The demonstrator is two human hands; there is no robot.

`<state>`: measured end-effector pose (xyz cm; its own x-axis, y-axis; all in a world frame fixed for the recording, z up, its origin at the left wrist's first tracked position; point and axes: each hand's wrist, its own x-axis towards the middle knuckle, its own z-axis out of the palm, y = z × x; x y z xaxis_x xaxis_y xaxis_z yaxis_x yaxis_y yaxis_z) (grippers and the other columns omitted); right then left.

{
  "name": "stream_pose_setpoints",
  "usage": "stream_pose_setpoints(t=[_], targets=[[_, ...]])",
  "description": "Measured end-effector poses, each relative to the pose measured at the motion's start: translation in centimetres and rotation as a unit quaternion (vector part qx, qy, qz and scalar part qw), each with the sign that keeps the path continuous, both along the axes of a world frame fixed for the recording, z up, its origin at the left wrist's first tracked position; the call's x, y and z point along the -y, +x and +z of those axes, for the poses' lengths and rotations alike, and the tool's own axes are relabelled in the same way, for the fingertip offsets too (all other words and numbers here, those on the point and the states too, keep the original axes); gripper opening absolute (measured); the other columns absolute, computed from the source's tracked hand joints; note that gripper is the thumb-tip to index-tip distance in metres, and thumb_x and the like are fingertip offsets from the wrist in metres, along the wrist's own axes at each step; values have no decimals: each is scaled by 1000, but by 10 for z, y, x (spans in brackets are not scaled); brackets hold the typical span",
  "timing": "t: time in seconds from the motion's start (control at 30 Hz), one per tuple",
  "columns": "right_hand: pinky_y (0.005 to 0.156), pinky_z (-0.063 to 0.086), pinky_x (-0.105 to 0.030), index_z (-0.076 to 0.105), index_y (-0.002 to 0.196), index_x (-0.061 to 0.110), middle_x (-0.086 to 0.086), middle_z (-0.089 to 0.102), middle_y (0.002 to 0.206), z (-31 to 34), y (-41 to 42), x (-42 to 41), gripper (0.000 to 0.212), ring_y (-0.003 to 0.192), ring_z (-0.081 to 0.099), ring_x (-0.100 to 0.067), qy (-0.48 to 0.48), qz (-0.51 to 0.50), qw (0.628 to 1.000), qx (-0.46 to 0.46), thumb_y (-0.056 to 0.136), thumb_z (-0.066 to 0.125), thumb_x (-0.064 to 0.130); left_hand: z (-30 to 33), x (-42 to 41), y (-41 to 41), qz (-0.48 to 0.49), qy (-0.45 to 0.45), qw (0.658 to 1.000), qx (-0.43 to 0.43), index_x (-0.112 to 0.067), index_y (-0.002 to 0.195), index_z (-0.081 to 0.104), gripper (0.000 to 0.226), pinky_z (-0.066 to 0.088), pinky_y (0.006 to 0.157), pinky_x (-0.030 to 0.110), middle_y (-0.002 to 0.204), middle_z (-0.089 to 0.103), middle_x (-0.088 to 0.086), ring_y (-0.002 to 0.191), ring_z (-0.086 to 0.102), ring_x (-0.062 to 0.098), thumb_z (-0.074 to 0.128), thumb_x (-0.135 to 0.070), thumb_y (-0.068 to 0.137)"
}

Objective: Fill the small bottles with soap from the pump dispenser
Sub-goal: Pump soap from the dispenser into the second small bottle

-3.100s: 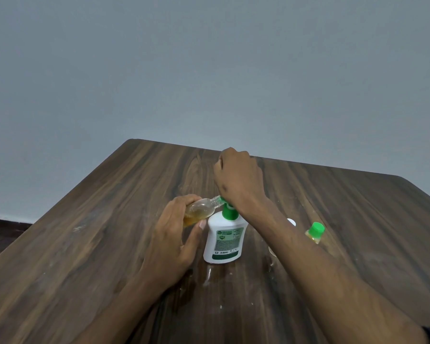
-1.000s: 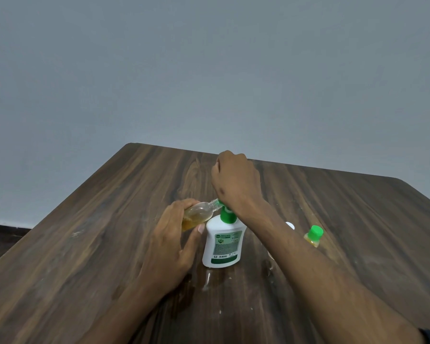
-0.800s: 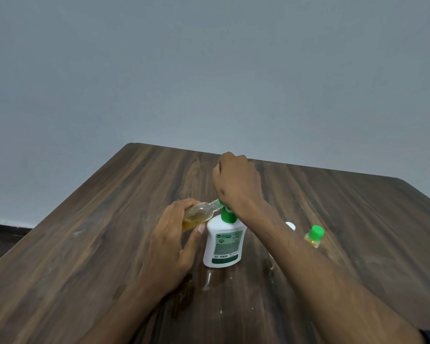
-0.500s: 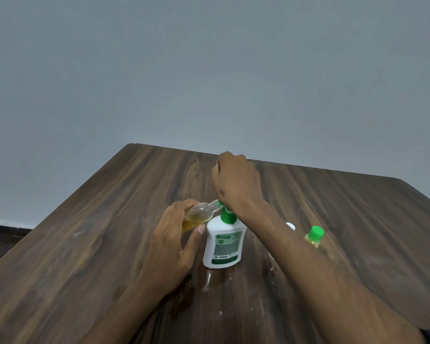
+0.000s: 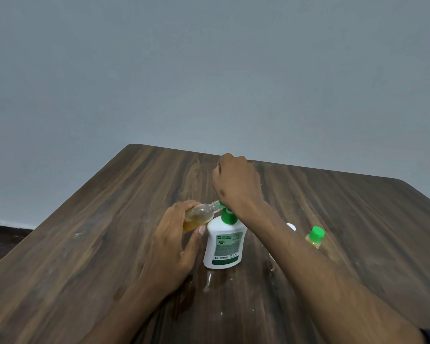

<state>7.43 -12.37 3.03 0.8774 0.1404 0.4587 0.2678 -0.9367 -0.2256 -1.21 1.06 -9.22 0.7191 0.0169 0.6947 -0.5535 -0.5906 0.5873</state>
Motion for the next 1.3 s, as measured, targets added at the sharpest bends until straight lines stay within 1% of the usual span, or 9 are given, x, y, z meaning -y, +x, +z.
stream_pose_setpoints(t=[0.1, 0.23, 0.37, 0.6, 0.7, 0.83, 0.97, 1.13, 1.3], targets=[[60, 39, -34, 51, 80, 14, 0, 50, 70, 2, 0, -1, 25, 63, 53, -21, -9, 8, 1000, 11, 103, 44, 20, 2, 1, -1, -2, -5, 1000, 4, -21, 133, 56, 33, 46, 93, 12, 122, 63, -10, 111, 61, 3, 58, -31, 102], [58, 37, -32, 44, 71, 16, 1, 49, 68, 1, 0, -1, 31, 60, 51, -20, -7, 3, 1000, -5, 102, 44, 18, 1, 0, -1, 0, 0, 1000, 7, -21, 133, 56, 32, 45, 93, 10, 121, 63, -11, 111, 61, 1, 58, -29, 102], [61, 41, -35, 52, 83, 13, -1, 53, 74, 3, 0, -1, 24, 67, 56, -23, -1, 12, 1000, 11, 103, 43, 20, 1, 1, 0, -1, -4, 1000, 5, -22, 134, 55, 33, 46, 94, 13, 122, 63, -10, 112, 62, 3, 58, -29, 102], [60, 38, -33, 52, 83, 13, 1, 48, 71, 3, 0, 0, 23, 64, 53, -22, 1, 11, 1000, 3, 103, 42, 20, 1, 1, 0, -4, -2, 1000, 4, -22, 134, 55, 33, 47, 94, 14, 122, 62, -12, 112, 61, 3, 60, -27, 102], [53, 31, -32, 51, 81, 14, 3, 46, 69, 2, 1, 0, 24, 59, 47, -16, 10, 6, 1000, -2, 103, 43, 19, 1, 0, 0, 0, -1, 1000, 3, -22, 133, 55, 32, 47, 93, 14, 121, 62, -11, 112, 61, 3, 59, -29, 102], [60, 40, -33, 55, 86, 13, 0, 52, 73, 4, 0, 0, 22, 67, 56, -23, 4, 7, 1000, -2, 103, 43, 20, 3, 1, -1, -2, -3, 1000, 13, -20, 131, 57, 31, 46, 92, 13, 120, 63, -11, 111, 62, 3, 62, -22, 101], [51, 29, -31, 47, 73, 16, 2, 47, 68, 0, 2, 0, 29, 56, 45, -15, 13, -2, 1000, -12, 102, 44, 19, 2, 1, 0, -2, -2, 1000, 11, -19, 131, 57, 31, 47, 92, 16, 120, 63, -11, 110, 63, 5, 61, -23, 101], [60, 38, -33, 54, 83, 13, 0, 51, 72, 2, 0, 1, 24, 65, 54, -22, 13, 10, 1000, -3, 103, 43, 20, 1, 1, 1, -4, 0, 1000, 18, -23, 131, 56, 31, 47, 91, 13, 120, 62, -13, 110, 61, 1, 62, -23, 101], [55, 36, -32, 51, 75, 14, 0, 52, 69, 0, 1, 1, 27, 61, 54, -21, 12, 6, 1000, -4, 101, 44, 19, 1, 1, 0, -5, -2, 1000, 15, -23, 131, 56, 31, 46, 90, 13, 119, 62, -13, 109, 61, 2, 61, -24, 100]])
